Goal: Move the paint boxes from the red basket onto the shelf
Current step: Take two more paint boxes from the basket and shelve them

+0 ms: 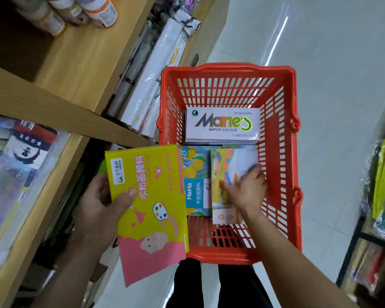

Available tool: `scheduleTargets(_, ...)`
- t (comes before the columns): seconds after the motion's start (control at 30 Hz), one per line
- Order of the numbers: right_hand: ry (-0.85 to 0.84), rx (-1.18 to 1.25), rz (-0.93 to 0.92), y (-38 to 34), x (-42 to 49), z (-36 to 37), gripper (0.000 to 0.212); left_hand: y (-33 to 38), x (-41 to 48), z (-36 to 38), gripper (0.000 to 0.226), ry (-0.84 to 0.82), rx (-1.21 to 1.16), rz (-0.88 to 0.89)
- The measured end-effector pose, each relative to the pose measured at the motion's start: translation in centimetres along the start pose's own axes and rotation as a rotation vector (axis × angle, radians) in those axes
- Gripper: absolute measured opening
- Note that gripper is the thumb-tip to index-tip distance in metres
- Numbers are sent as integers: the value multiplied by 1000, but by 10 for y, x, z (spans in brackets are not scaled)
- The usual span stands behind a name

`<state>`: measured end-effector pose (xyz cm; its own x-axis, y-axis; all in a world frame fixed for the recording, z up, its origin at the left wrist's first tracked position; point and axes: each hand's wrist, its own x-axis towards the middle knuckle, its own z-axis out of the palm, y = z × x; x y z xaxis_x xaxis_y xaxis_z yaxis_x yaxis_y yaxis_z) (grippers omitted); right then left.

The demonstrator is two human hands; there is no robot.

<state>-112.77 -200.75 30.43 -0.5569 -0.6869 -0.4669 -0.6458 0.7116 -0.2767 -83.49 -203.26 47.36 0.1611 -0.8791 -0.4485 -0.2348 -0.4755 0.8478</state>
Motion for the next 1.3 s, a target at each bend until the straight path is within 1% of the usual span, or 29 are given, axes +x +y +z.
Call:
scheduleTargets(0.03,-6,20,35,-1,2,0,115,-2,0,-1,29,14,2,-3)
scheduleTargets(0.07,-10,41,48,-3,4,0,112,-5,1,-2,29,28,4,-2)
scheduleTargets(0.13,-64,26,14,-6,3,3,96,-8,4,-3,26,51,3,-12)
scheduleTargets(0.17,-107,9,-3,-7,1,7,91,-9,5,-2,23,59,2,-21)
scheduleTargets(0.2,-147,20,-9,-7,-2,11,92,-11,6,-1,21,66,3,-28)
scheduleTargets(0.27,-184,41,-11,-8,-7,16,100,-15,8,0,21,77,-4,-42)
scheduleTargets(0.33,-202,-18,-36,-7,-7,17,111,-19,10,1,19,83,-21,-54)
scheduleTargets(0.43,-256,-25,-34,-8,-1,15,112,-21,10,1,23,79,-47,-57)
scheduleTargets(0.5,-294,74,-58,-8,-1,14,102,-21,10,2,25,80,-50,-61)
scheduleTargets(0.57,-327,204,-88,-9,-6,11,83,-18,9,3,18,74,-53,-56)
scheduleTargets(0.63,-324,257,-104,-10,-12,3,70,-13,6,1,19,67,-62,-44)
scheduleTargets(0.7,-288,332,-90,-11,-18,-14,66,-1,1,-3,23,65,-82,-36)
scheduleTargets(0.8,-253,509,-81,-19,-30,-51,63,24,-11,-13,38,66,-125,-32)
scheduleTargets(0.93,-237,626,-154,-40,-56,-115,58,61,-38,-33,40,97,-169,-2)
scheduleTargets(1.07,-235,707,-326,-73,-100,-182,53,106,-84,-62,25,140,-186,73)
scheduleTargets(1.2,-311,731,-527,-123,-159,-246,50,154,-147,-105,28,224,-209,152)
scheduleTargets(1.3,-381,730,-660,-159,-208,-277,59,184,-201,-144,28,328,-246,231)
